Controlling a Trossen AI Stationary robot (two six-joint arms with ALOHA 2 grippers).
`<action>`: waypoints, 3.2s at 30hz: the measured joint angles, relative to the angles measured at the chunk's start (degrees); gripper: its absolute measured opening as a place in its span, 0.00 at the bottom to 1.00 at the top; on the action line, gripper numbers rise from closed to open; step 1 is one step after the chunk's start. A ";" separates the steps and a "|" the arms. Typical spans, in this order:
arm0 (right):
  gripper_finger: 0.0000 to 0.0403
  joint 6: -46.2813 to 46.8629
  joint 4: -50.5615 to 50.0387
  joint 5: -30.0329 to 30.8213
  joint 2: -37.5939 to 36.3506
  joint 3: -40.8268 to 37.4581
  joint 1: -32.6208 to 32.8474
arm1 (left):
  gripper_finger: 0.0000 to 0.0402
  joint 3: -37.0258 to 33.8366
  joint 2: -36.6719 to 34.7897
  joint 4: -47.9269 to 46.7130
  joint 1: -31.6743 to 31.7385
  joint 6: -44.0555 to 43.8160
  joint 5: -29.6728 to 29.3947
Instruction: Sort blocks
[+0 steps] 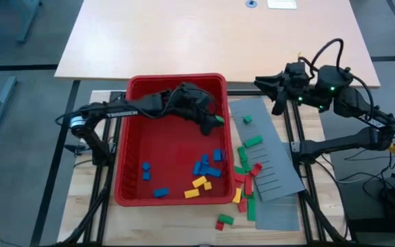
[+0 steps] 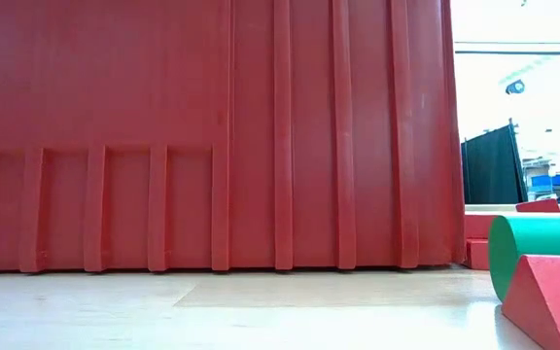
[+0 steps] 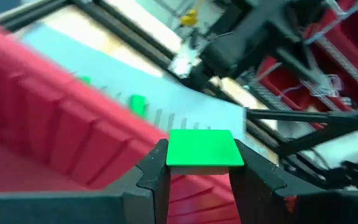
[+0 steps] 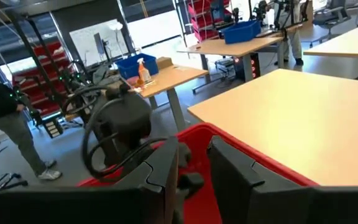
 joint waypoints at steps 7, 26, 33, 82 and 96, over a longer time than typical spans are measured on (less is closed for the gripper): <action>0.17 1.09 -0.11 0.03 -0.28 0.00 0.00 | 0.28 0.00 3.24 7.80 -2.88 0.35 2.79; 0.11 9.43 -27.66 5.91 7.73 -0.02 0.00 | 0.28 0.01 3.66 9.30 -4.31 2.01 3.99; 0.09 8.38 -31.96 3.66 13.51 -0.02 0.00 | 0.28 -0.01 3.36 9.25 -4.31 2.63 4.01; 0.00 6.99 -23.77 -10.41 30.66 0.13 -9.46 | 0.28 0.00 -7.62 -9.40 -6.30 9.62 -2.55; 0.00 7.94 -16.87 -14.40 30.66 -0.02 -9.40 | 0.28 -0.01 -7.81 -9.59 -6.30 10.97 -2.57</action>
